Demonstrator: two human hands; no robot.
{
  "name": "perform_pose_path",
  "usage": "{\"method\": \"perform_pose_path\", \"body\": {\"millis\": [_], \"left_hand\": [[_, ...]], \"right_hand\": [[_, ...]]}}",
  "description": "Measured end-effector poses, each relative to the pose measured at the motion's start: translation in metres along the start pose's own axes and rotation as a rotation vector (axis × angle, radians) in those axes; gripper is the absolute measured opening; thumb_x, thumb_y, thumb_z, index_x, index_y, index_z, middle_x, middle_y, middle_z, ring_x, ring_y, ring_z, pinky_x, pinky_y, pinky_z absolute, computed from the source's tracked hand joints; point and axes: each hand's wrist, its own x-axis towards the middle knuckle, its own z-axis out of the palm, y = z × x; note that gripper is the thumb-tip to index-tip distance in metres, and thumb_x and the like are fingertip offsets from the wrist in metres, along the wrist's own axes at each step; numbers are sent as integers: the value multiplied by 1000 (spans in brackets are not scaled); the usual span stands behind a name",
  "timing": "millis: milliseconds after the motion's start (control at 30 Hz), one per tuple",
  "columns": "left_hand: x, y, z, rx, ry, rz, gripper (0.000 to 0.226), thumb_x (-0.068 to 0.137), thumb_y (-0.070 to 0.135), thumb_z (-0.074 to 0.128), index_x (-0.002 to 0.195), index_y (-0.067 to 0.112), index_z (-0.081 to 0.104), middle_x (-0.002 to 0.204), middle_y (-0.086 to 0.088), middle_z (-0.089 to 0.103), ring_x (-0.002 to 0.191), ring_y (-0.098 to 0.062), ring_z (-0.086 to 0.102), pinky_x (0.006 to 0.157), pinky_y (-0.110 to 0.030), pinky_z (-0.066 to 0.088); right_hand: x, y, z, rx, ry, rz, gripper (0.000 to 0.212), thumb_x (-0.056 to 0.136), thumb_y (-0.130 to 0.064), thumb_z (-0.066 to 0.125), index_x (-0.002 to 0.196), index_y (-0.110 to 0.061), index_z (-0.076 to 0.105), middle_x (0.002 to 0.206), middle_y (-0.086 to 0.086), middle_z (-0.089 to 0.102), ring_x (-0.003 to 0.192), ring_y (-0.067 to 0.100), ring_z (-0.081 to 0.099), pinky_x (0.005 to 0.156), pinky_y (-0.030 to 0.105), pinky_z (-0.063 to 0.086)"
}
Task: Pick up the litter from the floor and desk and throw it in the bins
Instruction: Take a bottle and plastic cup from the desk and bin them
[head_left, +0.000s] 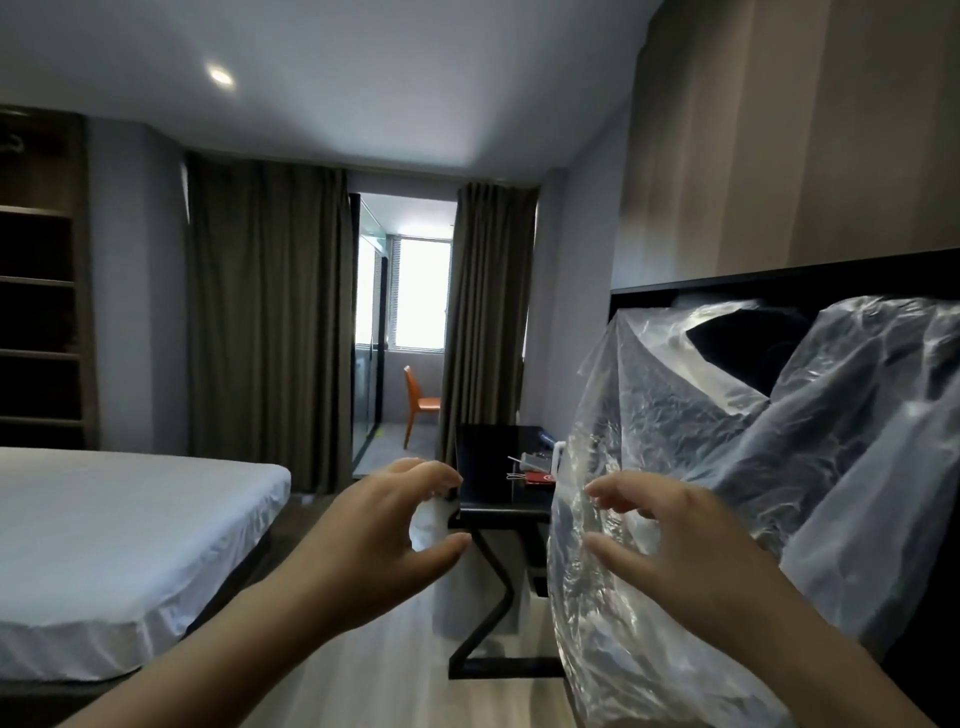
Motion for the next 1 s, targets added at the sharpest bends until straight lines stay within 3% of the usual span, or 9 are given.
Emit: {"method": "perform_pose_path", "body": {"millis": [233, 667, 1000], "left_hand": [[73, -74, 52, 2, -18, -41, 52, 81, 57, 59, 128, 38, 48, 122, 22, 53, 109, 5, 52, 91, -15, 47], [193, -306, 108, -37, -51, -70, 48, 79, 59, 59, 123, 41, 50, 113, 29, 50, 102, 8, 50, 85, -11, 44], [289, -432, 184, -112, -167, -64, 50, 82, 51, 61, 128, 35, 50, 121, 23, 52, 108, 5, 49, 93, -15, 42]], "right_hand": [[89, 46, 64, 12, -58, -10, 39, 79, -48, 66, 115, -36, 61, 102, -25, 61, 98, -10, 54, 90, 17, 47], [273, 63, 237, 2, -119, 82, 34, 81, -48, 66, 113, -40, 60, 99, -31, 57, 100, -16, 49, 82, 4, 39], [384, 112, 340, -10, -170, 220, 34, 81, -46, 66, 114, -38, 60, 104, -27, 60, 102, -9, 53, 91, 16, 44]]}}
